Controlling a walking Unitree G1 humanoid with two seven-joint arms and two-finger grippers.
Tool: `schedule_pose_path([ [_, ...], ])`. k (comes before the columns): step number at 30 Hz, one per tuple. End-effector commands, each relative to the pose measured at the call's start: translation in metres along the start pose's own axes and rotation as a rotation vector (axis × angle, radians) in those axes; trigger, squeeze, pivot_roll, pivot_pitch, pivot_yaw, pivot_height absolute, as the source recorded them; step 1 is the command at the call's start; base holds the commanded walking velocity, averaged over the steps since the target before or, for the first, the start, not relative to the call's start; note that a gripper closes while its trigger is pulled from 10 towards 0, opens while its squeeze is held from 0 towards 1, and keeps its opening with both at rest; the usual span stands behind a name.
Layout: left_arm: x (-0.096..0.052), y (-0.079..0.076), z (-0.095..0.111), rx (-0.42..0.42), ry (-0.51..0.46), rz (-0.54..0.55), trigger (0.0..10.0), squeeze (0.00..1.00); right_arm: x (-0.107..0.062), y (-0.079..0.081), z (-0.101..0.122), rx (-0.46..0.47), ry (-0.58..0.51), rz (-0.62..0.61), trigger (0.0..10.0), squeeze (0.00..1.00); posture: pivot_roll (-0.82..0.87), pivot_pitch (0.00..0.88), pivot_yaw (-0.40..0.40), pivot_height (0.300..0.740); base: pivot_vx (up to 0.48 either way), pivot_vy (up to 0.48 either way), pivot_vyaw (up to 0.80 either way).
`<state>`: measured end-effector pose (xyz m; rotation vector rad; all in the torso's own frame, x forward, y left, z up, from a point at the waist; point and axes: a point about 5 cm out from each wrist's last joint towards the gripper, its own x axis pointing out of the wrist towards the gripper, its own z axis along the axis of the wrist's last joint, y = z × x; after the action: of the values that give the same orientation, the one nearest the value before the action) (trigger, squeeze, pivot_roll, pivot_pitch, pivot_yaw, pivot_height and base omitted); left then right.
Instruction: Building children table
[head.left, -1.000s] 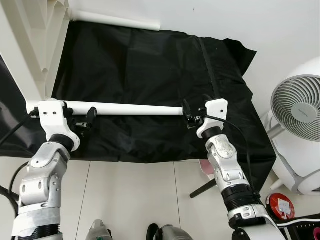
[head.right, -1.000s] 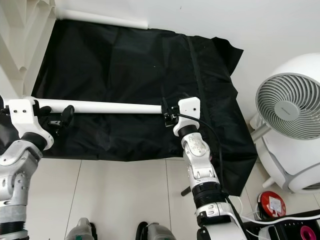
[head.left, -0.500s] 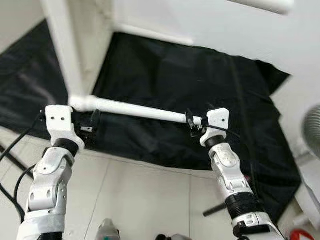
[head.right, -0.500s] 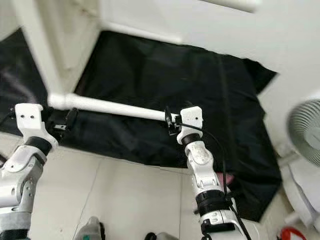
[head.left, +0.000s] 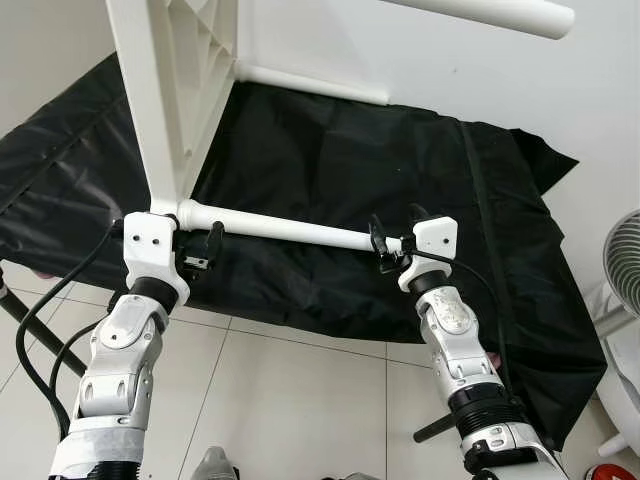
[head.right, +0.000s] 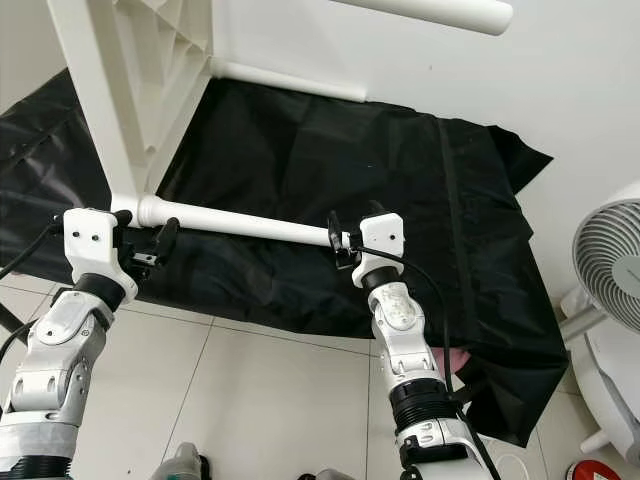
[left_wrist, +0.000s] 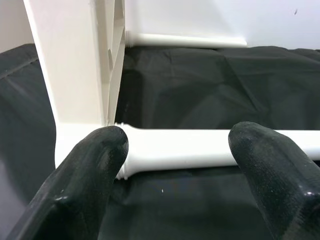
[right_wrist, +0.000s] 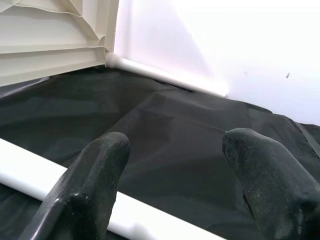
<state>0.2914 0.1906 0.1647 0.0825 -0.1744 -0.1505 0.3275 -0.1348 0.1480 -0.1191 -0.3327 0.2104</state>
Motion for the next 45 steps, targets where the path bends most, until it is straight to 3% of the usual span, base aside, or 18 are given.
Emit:
schedule_pose_path([
  [1, 0.002, -0.002, -0.002, -0.001, -0.003, 0.003, 10.0, 0.00, -0.005, -0.005, -0.002, -0.024, -0.003, -0.016, 10.0, 0.00, 0.07, 0.043, -0.092, 0.740, 0.000, 0.000, 0.00],
  [6, -0.014, -0.003, 0.002, -0.035, -0.076, 0.066, 10.0, 0.00, -0.022, -0.020, 0.006, -0.055, -0.062, -0.108, 10.0, 0.00, 0.07, 0.041, -0.085, 0.740, 0.000, 0.000, 0.00],
  [13, -0.031, -0.009, -0.003, -0.069, -0.068, 0.083, 10.0, 0.00, -0.039, -0.015, 0.006, -0.030, -0.057, -0.100, 10.0, 0.00, 0.07, 0.046, -0.081, 0.740, 0.000, 0.000, 0.00],
  [35, -0.054, -0.007, -0.012, -0.056, -0.044, 0.100, 10.0, 0.00, -0.047, -0.014, 0.007, -0.058, -0.039, -0.059, 10.0, 0.00, 0.09, 0.049, -0.103, 0.740, 0.000, 0.000, 0.00],
  [45, -0.048, -0.018, -0.010, -0.065, -0.040, 0.028, 10.0, 0.00, -0.039, -0.016, 0.015, -0.105, -0.062, -0.049, 10.0, 0.00, 0.09, 0.051, -0.098, 0.740, 0.000, 0.000, 0.00],
])
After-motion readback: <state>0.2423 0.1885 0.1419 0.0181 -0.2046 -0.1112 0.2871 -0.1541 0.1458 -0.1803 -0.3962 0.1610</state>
